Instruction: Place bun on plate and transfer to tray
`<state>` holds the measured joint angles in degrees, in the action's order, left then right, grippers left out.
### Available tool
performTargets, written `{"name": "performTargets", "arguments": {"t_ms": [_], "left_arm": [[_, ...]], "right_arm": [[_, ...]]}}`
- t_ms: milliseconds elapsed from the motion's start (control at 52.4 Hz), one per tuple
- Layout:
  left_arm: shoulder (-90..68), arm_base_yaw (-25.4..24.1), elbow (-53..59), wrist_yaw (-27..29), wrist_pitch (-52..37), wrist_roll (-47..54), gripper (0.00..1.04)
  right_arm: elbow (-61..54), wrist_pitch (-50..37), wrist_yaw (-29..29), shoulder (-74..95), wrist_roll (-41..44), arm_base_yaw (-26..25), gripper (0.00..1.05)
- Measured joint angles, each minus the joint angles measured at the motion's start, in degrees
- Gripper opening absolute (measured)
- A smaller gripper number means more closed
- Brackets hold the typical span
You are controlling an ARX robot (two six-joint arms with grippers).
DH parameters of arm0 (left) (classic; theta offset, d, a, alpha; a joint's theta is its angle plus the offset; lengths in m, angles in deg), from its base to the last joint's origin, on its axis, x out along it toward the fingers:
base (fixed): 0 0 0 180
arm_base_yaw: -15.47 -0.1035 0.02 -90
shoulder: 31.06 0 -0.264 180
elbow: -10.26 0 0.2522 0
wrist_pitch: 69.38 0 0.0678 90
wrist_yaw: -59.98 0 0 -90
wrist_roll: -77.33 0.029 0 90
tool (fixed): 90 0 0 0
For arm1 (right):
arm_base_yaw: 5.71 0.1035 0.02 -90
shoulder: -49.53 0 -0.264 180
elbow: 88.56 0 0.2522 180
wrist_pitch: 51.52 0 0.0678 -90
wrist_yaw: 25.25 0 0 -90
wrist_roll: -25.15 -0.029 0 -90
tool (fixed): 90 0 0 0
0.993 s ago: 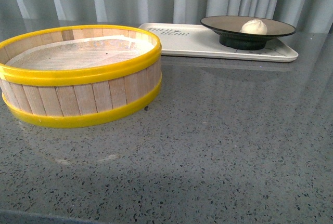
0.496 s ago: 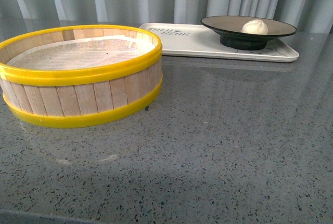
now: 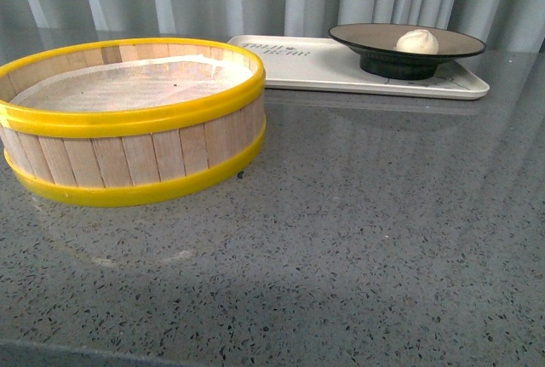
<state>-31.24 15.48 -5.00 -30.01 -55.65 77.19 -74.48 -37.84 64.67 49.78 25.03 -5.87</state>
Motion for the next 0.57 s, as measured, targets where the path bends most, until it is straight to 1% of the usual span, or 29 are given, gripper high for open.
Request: {"name": "performTargets", "arguments": {"t_ms": [134, 286, 305, 344, 363, 420, 573], "left_arm": [[0.0, 0.0, 0.0, 0.0, 0.0, 0.0, 0.98], [0.0, 0.0, 0.0, 0.0, 0.0, 0.0, 0.98], [0.0, 0.0, 0.0, -0.02, 0.0, 0.0, 0.98], [0.0, 0.0, 0.0, 0.0, 0.0, 0.0, 0.98], [0.0, 0.0, 0.0, 0.0, 0.0, 0.0, 0.98], [0.0, 0.0, 0.0, -0.02, 0.0, 0.0, 0.98], [0.0, 0.0, 0.0, 0.0, 0.0, 0.0, 0.98]], "right_arm": [[0.0, 0.0, 0.02, 0.0, 0.0, 0.0, 0.52], [0.0, 0.0, 0.0, 0.0, 0.0, 0.0, 0.84], [0.0, 0.0, 0.02, 0.0, 0.0, 0.0, 0.9], [0.0, 0.0, 0.02, 0.0, 0.0, 0.0, 0.97], [0.0, 0.0, 0.02, 0.0, -0.07, 0.0, 0.98], [0.0, 0.0, 0.02, 0.0, -0.04, 0.0, 0.96], [0.0, 0.04, 0.02, 0.0, -0.02, 0.0, 0.96]]}}
